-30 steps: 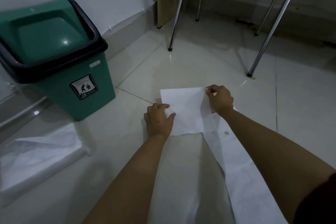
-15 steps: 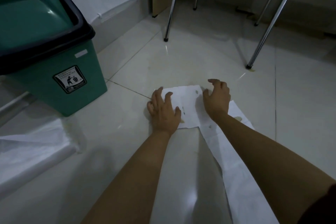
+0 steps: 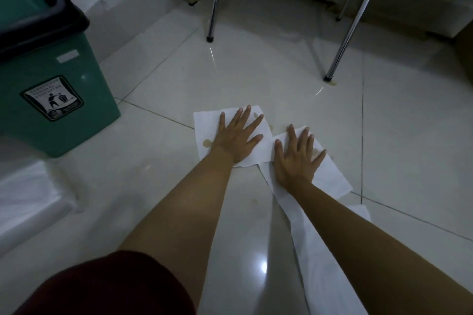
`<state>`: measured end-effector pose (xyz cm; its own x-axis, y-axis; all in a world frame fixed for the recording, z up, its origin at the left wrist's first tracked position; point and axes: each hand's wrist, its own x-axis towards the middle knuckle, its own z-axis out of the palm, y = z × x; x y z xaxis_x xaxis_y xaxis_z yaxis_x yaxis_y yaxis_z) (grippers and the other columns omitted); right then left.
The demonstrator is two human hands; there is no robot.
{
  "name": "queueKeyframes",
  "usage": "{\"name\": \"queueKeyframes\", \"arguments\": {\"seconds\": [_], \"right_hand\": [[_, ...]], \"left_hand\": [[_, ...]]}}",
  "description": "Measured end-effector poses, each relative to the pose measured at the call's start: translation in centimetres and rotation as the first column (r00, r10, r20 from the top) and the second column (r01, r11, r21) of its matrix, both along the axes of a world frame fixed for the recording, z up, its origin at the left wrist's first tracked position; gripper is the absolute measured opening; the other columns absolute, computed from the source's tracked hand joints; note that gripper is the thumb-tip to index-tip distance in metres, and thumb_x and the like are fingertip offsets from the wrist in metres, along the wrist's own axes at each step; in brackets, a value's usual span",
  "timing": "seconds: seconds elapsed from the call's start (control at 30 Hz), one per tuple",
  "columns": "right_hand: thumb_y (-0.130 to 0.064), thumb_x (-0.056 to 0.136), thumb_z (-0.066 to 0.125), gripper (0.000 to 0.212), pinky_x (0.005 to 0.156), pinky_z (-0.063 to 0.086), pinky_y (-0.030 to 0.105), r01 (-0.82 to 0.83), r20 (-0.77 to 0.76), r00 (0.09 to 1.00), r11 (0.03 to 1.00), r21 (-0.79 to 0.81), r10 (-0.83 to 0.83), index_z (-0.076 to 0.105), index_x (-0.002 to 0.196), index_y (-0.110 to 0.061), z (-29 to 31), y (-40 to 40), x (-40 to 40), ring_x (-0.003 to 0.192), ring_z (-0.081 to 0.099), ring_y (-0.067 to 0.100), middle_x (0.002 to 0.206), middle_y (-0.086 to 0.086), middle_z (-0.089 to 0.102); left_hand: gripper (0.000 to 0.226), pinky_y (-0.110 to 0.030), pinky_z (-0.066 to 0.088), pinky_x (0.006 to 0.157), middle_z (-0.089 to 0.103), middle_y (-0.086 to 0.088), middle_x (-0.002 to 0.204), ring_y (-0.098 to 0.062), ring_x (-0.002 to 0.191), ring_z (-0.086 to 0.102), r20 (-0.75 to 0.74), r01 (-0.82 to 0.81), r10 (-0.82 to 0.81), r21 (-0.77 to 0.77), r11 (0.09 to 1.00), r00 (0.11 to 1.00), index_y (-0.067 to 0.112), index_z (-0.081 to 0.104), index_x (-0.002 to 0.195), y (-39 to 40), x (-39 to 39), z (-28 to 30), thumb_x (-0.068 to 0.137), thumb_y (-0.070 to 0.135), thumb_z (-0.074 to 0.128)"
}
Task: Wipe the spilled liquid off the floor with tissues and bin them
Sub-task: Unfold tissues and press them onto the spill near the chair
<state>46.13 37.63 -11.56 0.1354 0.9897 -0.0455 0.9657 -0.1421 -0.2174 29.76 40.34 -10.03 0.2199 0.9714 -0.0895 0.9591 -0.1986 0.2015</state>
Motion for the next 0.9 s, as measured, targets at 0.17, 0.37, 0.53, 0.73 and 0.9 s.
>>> {"name": "queueKeyframes", "arguments": {"seconds": [0.17,0.37,0.53,0.73,0.9], "right_hand": [[-0.056,0.098,0.011,0.061,0.119,-0.008,0.050,0.001,0.058,0.998,0.999,0.041,-0.004,-0.008,0.151,-0.033,-1.1,-0.1,-0.3,0.149,-0.008,0.023,0.161,0.002,-0.011],[-0.053,0.099,0.009,0.059,0.118,-0.010,0.050,0.010,0.043,0.999,1.000,0.020,-0.011,-0.009,0.151,-0.034,-0.8,0.0,-0.4,0.149,-0.009,0.022,0.161,0.001,-0.012],[-0.046,0.101,0.013,0.056,0.118,-0.014,0.047,0.001,-0.112,0.994,0.994,0.108,0.011,0.001,0.153,-0.030,0.8,-1.0,0.2,0.149,-0.007,0.018,0.162,0.000,-0.006],[-0.044,0.102,0.017,0.054,0.119,-0.012,0.048,0.153,-0.150,0.979,0.981,0.115,-0.136,0.014,0.152,-0.026,1.4,-3.9,2.6,0.149,-0.003,0.017,0.162,0.001,0.001],[-0.048,0.098,0.008,0.060,0.119,-0.011,0.049,0.099,-0.062,0.994,0.988,0.115,-0.092,0.016,0.152,-0.023,1.7,-5.6,4.1,0.150,-0.003,0.017,0.162,0.002,0.003]], "left_hand": [[0.055,-0.054,-0.003,0.118,-0.008,0.003,0.161,-0.016,0.149,-0.005,-0.084,0.029,-0.021,0.099,0.995,0.996,0.036,-0.003,0.150,-0.8,-0.4,-1.3,0.100,0.048,0.016],[0.056,-0.054,-0.002,0.119,-0.007,0.003,0.161,-0.016,0.149,-0.004,-0.081,0.033,-0.023,0.123,0.992,0.996,0.036,-0.004,0.150,-0.7,-0.3,-1.6,0.100,0.048,0.015],[0.056,-0.052,-0.004,0.119,-0.006,0.004,0.161,-0.015,0.149,-0.004,-0.037,0.015,-0.011,0.122,0.992,0.999,0.034,-0.002,0.151,-0.8,-0.2,-1.4,0.100,0.047,0.019],[0.057,-0.053,-0.005,0.119,-0.009,0.003,0.161,-0.015,0.149,-0.007,-0.021,0.061,-0.060,0.064,0.996,0.998,0.035,-0.006,0.150,-1.0,1.9,-0.5,0.100,0.050,0.016],[0.055,-0.052,-0.004,0.119,-0.009,0.003,0.161,-0.016,0.149,-0.008,-0.057,0.090,-0.089,0.018,0.996,0.994,0.035,-0.004,0.151,-0.9,2.1,-0.3,0.100,0.048,0.014]]}}
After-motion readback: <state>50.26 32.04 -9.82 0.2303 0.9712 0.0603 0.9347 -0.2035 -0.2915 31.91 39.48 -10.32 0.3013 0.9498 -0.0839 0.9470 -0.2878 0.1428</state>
